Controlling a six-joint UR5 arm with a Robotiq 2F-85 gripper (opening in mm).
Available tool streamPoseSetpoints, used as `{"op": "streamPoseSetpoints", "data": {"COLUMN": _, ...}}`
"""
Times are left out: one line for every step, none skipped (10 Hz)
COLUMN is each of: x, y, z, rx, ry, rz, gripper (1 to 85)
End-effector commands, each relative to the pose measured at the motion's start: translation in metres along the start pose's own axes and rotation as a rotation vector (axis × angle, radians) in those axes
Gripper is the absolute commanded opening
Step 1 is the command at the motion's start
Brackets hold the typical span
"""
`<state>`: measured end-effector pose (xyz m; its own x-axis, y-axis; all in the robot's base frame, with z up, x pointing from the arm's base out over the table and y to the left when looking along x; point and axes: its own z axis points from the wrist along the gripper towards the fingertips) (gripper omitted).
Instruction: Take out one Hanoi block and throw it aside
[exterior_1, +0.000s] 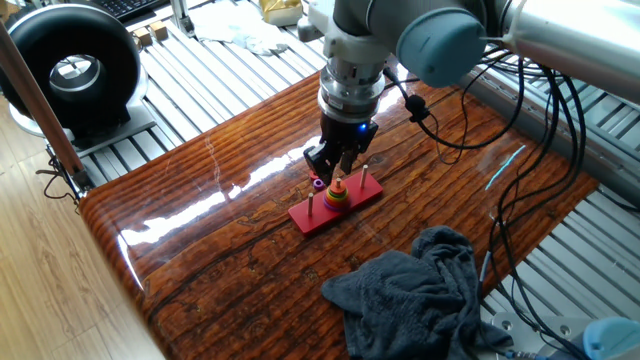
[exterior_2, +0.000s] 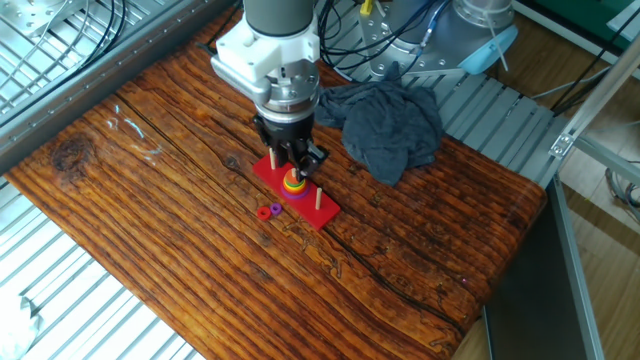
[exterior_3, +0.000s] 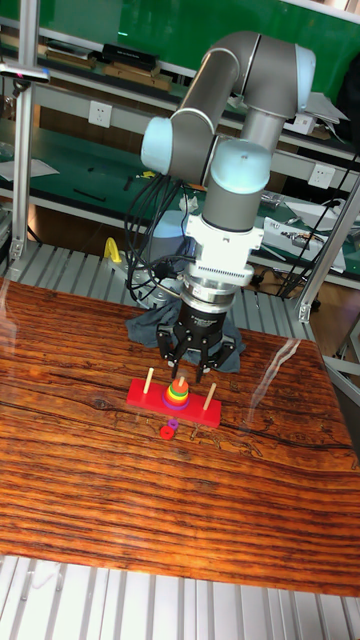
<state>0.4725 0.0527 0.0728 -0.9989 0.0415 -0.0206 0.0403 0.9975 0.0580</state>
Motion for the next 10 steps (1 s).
{"op": "streamPoseSetpoints", "data": {"x": 0.012, "y": 0.005, "z": 0.003, "rx": -0.016, "ry": 0.042, "rz": -0.015, "gripper": 42.7}}
{"op": "streamPoseSetpoints", "data": {"x": 0.013, "y": 0.005, "z": 0.004, "rx": -0.016, "ry": 0.044, "rz": -0.013, "gripper": 42.7}}
{"op": "streamPoseSetpoints", "data": {"x": 0.009, "y": 0.002, "z": 0.005, "rx": -0.003, "ry": 0.026, "rz": -0.020, "gripper": 42.7}}
{"op": "streamPoseSetpoints", "data": {"x": -0.002, "y": -0.003, "z": 0.005, "rx": 0.019, "ry": -0.014, "rz": -0.024, "gripper": 43.0}}
{"op": "streamPoseSetpoints", "data": {"x": -0.008, "y": -0.005, "z": 0.004, "rx": 0.025, "ry": -0.034, "rz": -0.030, "gripper": 43.0}}
{"op": "streamPoseSetpoints", "data": {"x": -0.015, "y": -0.007, "z": 0.003, "rx": 0.027, "ry": -0.052, "rz": -0.037, "gripper": 43.7}}
{"op": "streamPoseSetpoints", "data": {"x": -0.014, "y": -0.005, "z": 0.003, "rx": 0.017, "ry": -0.046, "rz": -0.036, "gripper": 44.0}}
{"op": "streamPoseSetpoints", "data": {"x": -0.010, "y": -0.002, "z": 0.003, "rx": 0.005, "ry": -0.030, "rz": -0.034, "gripper": 44.0}}
{"op": "streamPoseSetpoints", "data": {"x": -0.005, "y": 0.000, "z": 0.004, "rx": -0.001, "ry": -0.013, "rz": -0.035, "gripper": 44.0}}
{"op": "streamPoseSetpoints", "data": {"x": -0.005, "y": 0.001, "z": 0.006, "rx": -0.009, "ry": -0.013, "rz": -0.033, "gripper": 43.7}}
